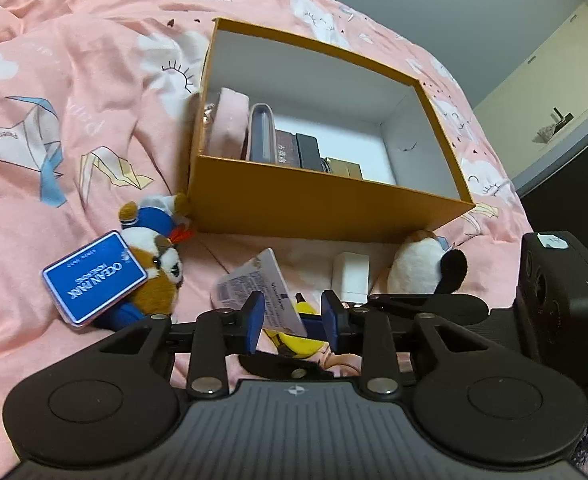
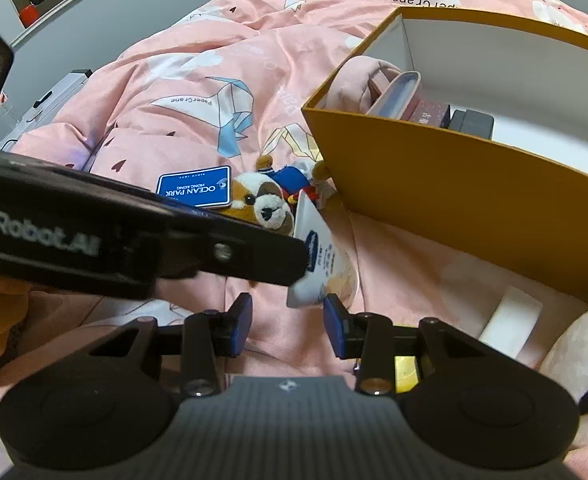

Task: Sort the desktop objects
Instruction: 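Grasp the white card tag with the left tool while the right tool reaches the yellow tape measure, then grasp the yellow tape measure with the right tool while the left tool holds the card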

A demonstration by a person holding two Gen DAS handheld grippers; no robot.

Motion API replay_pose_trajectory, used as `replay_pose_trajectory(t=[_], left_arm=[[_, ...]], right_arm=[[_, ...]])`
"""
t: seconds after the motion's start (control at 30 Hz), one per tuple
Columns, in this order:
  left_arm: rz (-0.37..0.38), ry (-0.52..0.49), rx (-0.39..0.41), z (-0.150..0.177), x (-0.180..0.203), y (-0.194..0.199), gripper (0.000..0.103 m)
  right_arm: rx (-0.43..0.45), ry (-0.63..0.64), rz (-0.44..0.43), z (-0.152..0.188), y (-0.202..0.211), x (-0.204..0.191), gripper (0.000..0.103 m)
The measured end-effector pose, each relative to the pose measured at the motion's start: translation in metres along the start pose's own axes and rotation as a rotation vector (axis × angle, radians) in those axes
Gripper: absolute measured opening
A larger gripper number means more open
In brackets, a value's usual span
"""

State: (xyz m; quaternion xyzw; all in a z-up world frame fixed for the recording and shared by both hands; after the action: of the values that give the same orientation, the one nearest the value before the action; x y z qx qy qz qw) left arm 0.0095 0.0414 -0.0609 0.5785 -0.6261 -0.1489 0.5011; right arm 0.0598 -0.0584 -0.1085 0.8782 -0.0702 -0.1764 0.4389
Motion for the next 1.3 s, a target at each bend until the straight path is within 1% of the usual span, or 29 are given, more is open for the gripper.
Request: replay_pose_trajectory(t=[0.1, 0.23, 0.4, 0.47, 0.6, 0.73, 0.8, 0.87, 1.0, 1.1, 1.17, 1.2, 1.3], left_arm=[[-0.03, 0.009, -0.013, -0.003, 0.001, -0.008, 0.034], [-0.051, 0.022, -0.004, -0.006, 0.0, -0.014, 0.034], [-0.133, 0.014, -0.018, -0.006, -0.003, -0.02, 0.033], [-0.143, 0.025, -0.025, -0.005, -0.006, -0.021, 0.033], [-0.16, 0.038, -0.028, -0.004, -0.014, -0.022, 0.031], [-0.149, 0.049, -0.016, -0.004, -0.02, -0.021, 0.021], [-0.152, 0.044, -0.006, -0.005, -0.021, -0.02, 0.018], [-0.149, 0.032, 0.0, -0.006, -0.02, -0.019, 0.011], [-0.128, 0.0, 0.025, -0.006, -0.015, -0.012, 0.005], [-0.136, -0.036, 0.044, -0.006, -0.011, -0.007, 0.003], [-0.144, -0.05, 0.043, -0.005, -0.01, -0.007, 0.003], [-0.144, -0.051, 0.041, -0.005, -0.01, -0.007, 0.003], [-0.137, -0.049, 0.039, -0.005, -0.012, -0.007, 0.003]], right_arm=[[0.0, 0.008, 0.001, 0.0, 0.0, -0.002, 0.041], [-0.001, 0.011, -0.007, 0.001, -0.002, -0.002, 0.041], [-0.013, 0.016, -0.012, 0.001, -0.005, -0.003, 0.041], [-0.01, 0.011, -0.006, 0.001, -0.004, -0.002, 0.042], [-0.014, 0.015, 0.031, 0.004, 0.002, 0.003, 0.045], [-0.02, 0.03, 0.11, 0.013, 0.016, 0.016, 0.047], [-0.036, 0.028, 0.139, 0.017, 0.025, 0.026, 0.047], [-0.061, 0.023, 0.137, 0.019, 0.032, 0.036, 0.047], [-0.113, 0.036, 0.121, 0.017, 0.036, 0.046, 0.047], [-0.158, 0.034, 0.118, 0.012, 0.027, 0.049, 0.045], [-0.178, 0.068, 0.147, 0.008, 0.013, 0.043, 0.043], [-0.191, 0.086, 0.162, 0.007, 0.005, 0.04, 0.04], [-0.24, 0.131, 0.181, 0.005, -0.02, 0.032, 0.039]])
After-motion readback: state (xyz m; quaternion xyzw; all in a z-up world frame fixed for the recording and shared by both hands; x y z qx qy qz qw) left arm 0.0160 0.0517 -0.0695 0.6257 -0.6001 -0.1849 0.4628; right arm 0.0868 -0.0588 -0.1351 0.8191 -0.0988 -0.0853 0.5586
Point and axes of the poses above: each gripper's, at about its wrist camera, not at the fingertips, and y roughly against the way its jaws point, x to its right, z to its underside, the point moved 3 cm from there along -y, roughly the way its jaws point
